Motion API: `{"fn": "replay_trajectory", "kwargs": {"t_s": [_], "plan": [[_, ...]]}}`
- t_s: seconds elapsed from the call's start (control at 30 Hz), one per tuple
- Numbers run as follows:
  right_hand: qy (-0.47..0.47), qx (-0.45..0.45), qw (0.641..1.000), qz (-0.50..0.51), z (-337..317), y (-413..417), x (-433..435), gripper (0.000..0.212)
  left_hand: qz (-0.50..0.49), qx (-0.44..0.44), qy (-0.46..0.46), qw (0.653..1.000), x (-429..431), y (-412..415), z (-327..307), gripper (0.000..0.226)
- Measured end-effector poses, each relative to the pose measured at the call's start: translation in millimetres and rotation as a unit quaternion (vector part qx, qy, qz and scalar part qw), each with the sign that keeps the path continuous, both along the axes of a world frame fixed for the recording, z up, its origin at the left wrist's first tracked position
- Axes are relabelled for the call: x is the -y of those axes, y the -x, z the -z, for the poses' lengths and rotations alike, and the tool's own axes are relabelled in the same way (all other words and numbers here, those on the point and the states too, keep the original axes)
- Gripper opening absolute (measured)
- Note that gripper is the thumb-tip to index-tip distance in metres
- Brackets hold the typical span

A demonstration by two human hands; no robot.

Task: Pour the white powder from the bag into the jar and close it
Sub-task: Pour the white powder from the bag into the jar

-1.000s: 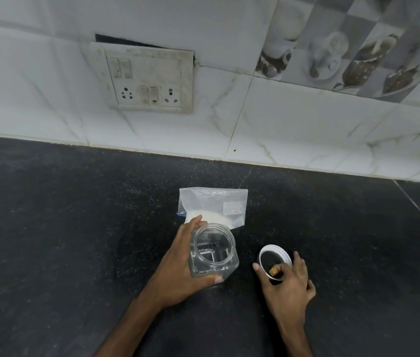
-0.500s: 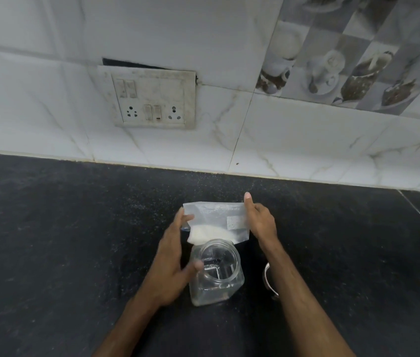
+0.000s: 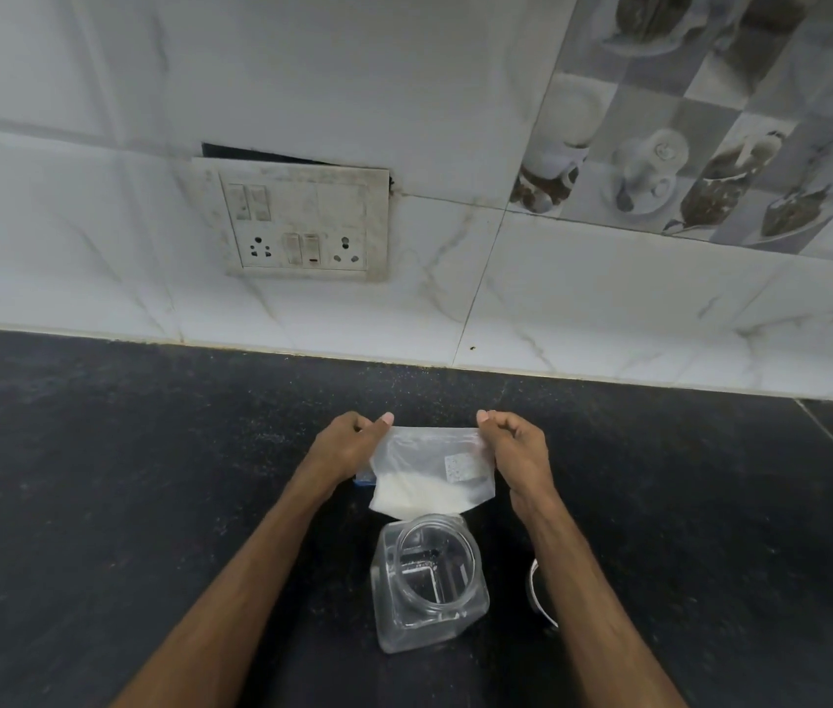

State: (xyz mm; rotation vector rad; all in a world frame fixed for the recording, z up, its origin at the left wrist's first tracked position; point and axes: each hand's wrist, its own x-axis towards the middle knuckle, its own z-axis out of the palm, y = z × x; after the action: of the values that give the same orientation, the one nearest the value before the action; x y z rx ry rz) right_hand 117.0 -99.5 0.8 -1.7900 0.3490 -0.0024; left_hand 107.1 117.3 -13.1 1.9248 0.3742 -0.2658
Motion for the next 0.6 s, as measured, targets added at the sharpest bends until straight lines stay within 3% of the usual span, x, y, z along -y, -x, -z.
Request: {"fn": "replay_trajectory", "kwargs": {"t_s": [0.1,0.23,0.3,0.47,0.6], "plan": [[-0.042,0.0,0.999,0.011,-2.4,1.8,0.2,0.005,-0.025,0.032,-0.001,0.999,-0.4,1.7,-1.1,0.034],[-0.085,-0.021,0.996,-0.015,-10.0,6.4,-0.5,0.037,-0.058,0.028,0.066,0.996,-0.7,5.7,-0.2,0.022],[-0.102,-0.015,0.994,-0.036,-13.3,9.4,-2.0,0.041,-0.059,0.006,0.119,0.991,1.2,9.3,-3.1,0.022],[-0.12,0.054,0.99,-0.052,-36.0,20.1,-3.5,0.018,-0.056,0.002,0.188,0.981,-5.1,18.9,-14.5,0.02],[-0.112,0.095,0.986,-0.083,-57.6,30.8,-4.5,0.014,-0.054,0.078,0.264,0.96,-14.8,26.6,-24.9,0.015]]}}
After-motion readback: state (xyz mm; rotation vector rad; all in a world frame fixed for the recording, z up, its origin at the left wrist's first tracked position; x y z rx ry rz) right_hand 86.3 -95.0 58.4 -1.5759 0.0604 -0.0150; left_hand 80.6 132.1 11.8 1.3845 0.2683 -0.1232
